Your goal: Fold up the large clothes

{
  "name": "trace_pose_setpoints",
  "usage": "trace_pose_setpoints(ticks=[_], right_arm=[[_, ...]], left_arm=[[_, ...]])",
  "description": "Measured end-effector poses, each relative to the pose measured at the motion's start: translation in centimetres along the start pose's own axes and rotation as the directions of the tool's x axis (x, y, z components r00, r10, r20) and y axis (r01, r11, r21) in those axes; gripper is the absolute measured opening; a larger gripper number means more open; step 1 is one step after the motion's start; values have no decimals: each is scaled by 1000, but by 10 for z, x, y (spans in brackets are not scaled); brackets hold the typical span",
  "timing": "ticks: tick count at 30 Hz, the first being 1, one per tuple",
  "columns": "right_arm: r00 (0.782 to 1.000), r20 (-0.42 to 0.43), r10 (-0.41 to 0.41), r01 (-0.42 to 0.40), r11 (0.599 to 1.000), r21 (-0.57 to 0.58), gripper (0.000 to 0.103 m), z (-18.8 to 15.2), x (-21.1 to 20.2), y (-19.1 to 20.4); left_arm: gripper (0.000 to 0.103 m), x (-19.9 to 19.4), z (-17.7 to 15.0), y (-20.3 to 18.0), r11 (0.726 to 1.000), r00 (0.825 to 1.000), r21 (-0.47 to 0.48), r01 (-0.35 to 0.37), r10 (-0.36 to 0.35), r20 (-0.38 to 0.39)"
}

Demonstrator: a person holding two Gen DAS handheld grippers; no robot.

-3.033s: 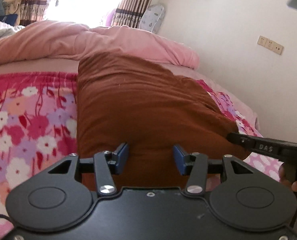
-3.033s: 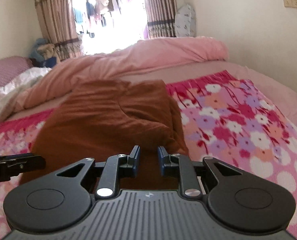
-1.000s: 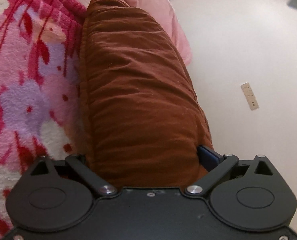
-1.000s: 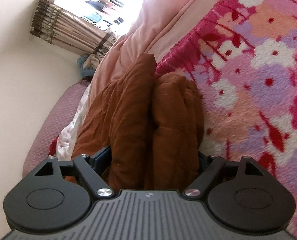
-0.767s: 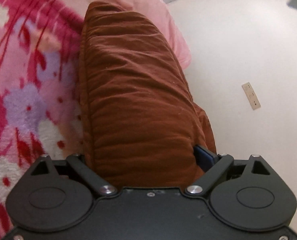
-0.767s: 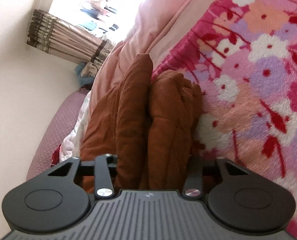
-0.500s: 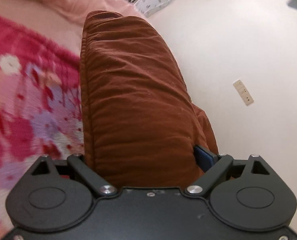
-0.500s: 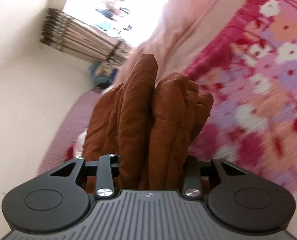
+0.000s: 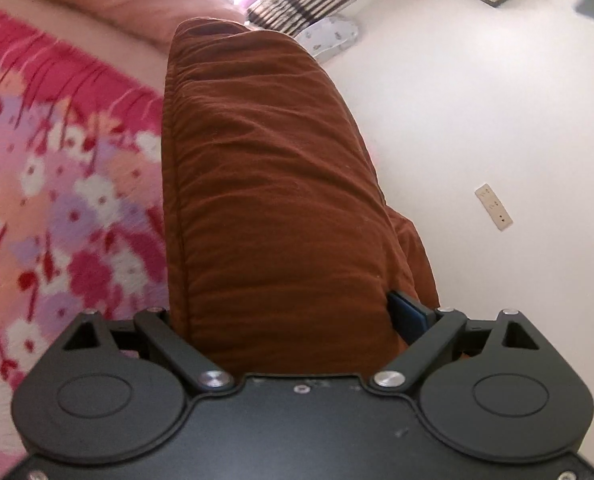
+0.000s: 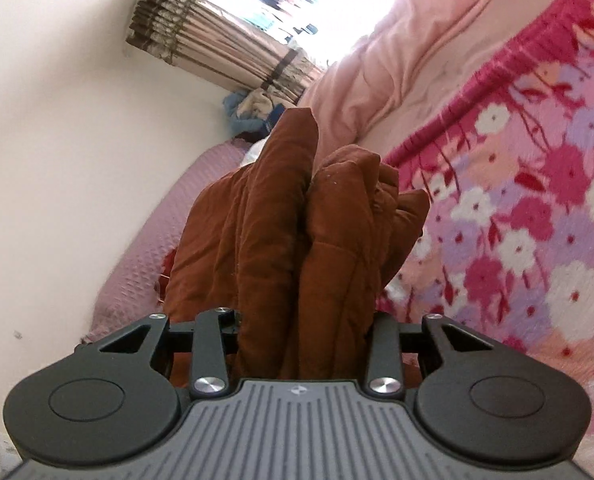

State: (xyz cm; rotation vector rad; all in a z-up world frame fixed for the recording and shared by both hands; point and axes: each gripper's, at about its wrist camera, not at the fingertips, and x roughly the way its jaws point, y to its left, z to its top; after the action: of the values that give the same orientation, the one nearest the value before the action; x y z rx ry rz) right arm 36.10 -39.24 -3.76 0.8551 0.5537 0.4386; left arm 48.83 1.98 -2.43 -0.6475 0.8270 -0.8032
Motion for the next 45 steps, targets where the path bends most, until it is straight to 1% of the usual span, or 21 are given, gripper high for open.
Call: trace_pose_setpoints(ticks=[7, 10, 12, 15, 18, 19, 21, 23, 25, 27, 30, 31, 34, 35, 37, 38, 40, 41, 42, 43, 45], right_arm=[[994, -25, -102, 103, 994, 24, 41, -18, 25, -37], [998, -29, -53, 55, 996, 74, 45, -21, 26, -59], [999, -34, -21, 24, 996, 89, 52, -22, 26, -69], [1000, -24, -11, 12, 998, 58, 61, -25, 24, -73], [999, -10, -32, 32, 998, 60, 69, -25, 14, -70], [999, 0, -52, 52, 997, 52, 72, -24, 7, -66], [994, 20, -105, 104, 994, 19, 73, -21, -6, -57], [987, 51, -151, 152, 988, -16, 71, -20, -20, -43], [969, 119, -216, 224, 973, -58, 66, -22, -37, -18], [933, 223, -283, 321, 934, -158, 62, -32, -51, 24], [892, 308, -331, 419, 862, -285, 41, -58, -55, 82], [888, 317, -334, 432, 843, -321, 35, -70, -54, 100], [888, 327, -323, 440, 805, -399, 31, -102, -44, 132], [883, 332, -331, 452, 787, -419, 31, -110, -41, 138], [861, 345, -374, 502, 734, -458, 28, -127, -27, 143], [843, 353, -405, 534, 708, -463, 27, -132, -20, 142], [792, 370, -486, 610, 657, -443, 24, -138, -9, 132], [775, 366, -515, 632, 645, -430, 21, -137, -5, 124], [767, 358, -533, 642, 642, -419, 16, -136, -2, 117], [766, 344, -543, 642, 648, -408, 10, -138, -4, 111], [772, 311, -554, 635, 675, -375, 1, -137, -2, 99]], left_arm=[[94, 35, -6, 66, 997, 999, -71, -18, 14, -50], [99, 37, -11, 88, 997, 998, -80, 23, -28, -55], [99, 36, -11, 90, 998, 998, -55, 22, -26, -60], [99, 25, -4, 90, 999, 997, -41, 3, -7, -80], [97, -1, 1, 78, 998, 997, 0, -55, 55, -57], [97, -17, 1, 71, 994, 994, 32, -105, 106, -25], [95, -42, -2, 55, 975, 977, 75, -211, 209, 36], [95, -65, -13, 35, 958, 960, 100, -270, 260, 105], [95, -81, -30, 9, 944, 943, 127, -305, 281, 177], [95, -87, -48, -17, 926, 926, 156, -343, 306, 221], [94, -77, -74, -53, 901, 909, 210, -380, 321, 266], [94, -73, -84, -64, 893, 905, 229, -387, 320, 281], [94, -56, -106, -82, 858, 885, 282, -429, 338, 320], [94, -45, -108, -83, 851, 885, 293, -435, 344, 314], [94, -28, -113, -77, 851, 887, 287, -440, 363, 284], [94, -21, -115, -72, 852, 889, 283, -441, 371, 270], [93, -8, -117, -61, 852, 888, 265, -450, 395, 237], [93, -2, -119, -56, 850, 886, 263, -456, 407, 223], [93, 3, -121, -52, 839, 880, 274, -470, 422, 217], [93, 7, -125, -49, 824, 870, 282, -492, 448, 208], [96, 15, -125, -37, 823, 867, 275, -496, 456, 200]])
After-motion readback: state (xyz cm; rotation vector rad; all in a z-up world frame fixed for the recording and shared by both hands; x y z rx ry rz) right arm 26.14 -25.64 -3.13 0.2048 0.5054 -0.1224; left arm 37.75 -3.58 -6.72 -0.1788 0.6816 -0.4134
